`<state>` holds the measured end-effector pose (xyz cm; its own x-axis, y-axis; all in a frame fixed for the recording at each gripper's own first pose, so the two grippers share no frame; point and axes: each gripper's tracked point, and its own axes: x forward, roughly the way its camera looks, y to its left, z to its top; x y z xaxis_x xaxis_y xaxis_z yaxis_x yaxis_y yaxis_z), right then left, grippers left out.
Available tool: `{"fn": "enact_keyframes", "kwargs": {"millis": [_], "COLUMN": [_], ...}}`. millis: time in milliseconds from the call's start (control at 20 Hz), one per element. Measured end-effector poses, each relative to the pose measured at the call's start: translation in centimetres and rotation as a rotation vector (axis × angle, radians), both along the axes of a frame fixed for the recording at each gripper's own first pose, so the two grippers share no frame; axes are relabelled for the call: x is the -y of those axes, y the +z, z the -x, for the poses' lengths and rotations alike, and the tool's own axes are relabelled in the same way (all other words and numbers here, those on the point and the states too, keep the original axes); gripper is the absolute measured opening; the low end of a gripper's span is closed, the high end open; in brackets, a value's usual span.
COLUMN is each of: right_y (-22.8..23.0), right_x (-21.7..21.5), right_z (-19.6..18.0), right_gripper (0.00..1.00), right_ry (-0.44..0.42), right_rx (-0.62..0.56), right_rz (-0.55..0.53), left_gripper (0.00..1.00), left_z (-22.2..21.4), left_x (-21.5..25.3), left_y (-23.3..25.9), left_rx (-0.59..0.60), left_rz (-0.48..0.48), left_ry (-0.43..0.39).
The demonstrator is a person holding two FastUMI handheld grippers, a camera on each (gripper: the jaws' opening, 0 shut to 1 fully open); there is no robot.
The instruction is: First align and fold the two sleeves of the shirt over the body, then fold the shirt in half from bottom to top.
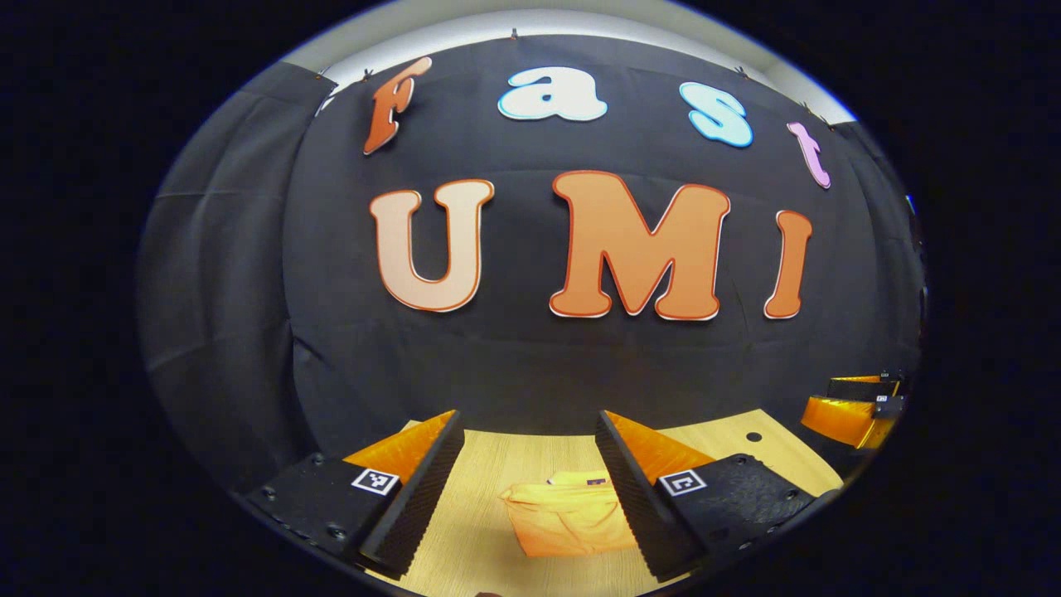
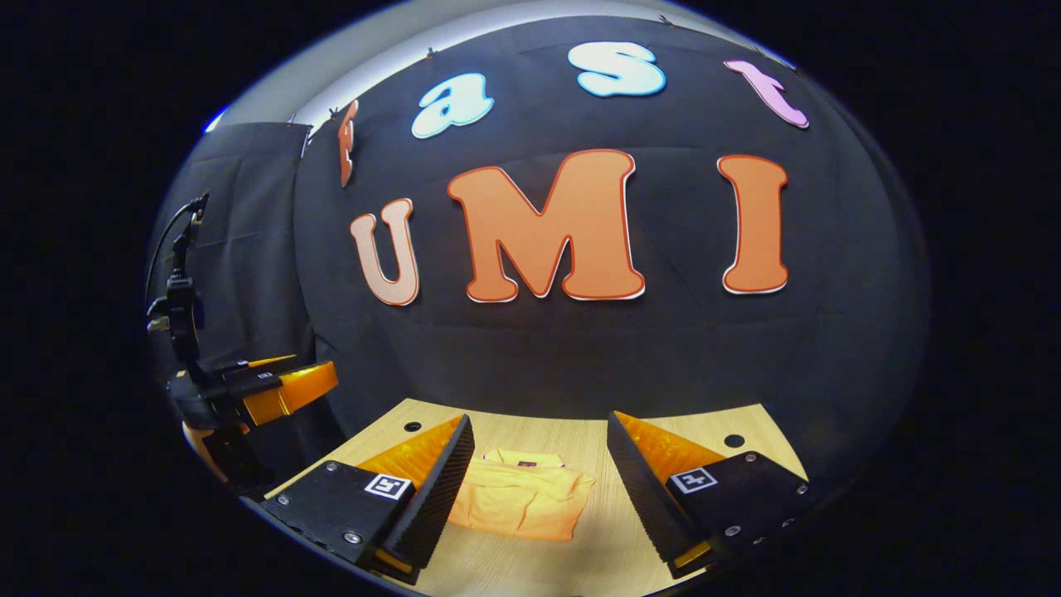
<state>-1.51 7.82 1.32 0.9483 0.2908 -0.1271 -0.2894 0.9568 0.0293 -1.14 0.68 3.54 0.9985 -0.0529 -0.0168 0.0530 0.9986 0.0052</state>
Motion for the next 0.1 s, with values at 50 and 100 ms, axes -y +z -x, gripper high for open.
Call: {"fn": "enact_keyframes", "kwargs": {"millis": [50, 100], "right_y": [0.08, -0.05], "right_x": [0.07, -0.08], "right_z": [0.55, 0.60], "right_gripper": [0.98, 0.97], "right_ry": [-0.003, -0.002], "right_rx": [0.020, 0.039], "right_rz": [0.029, 0.059], "left_gripper": [0.98, 0.98], "left_z": [0.66, 0.92], "left_x": [-0.32, -0.57], "left_y": [-0.08, -0.09], "left_rx": [0.003, 0.003], "left_rz": [0.012, 0.020], "left_ry": [0.009, 0.015]}}
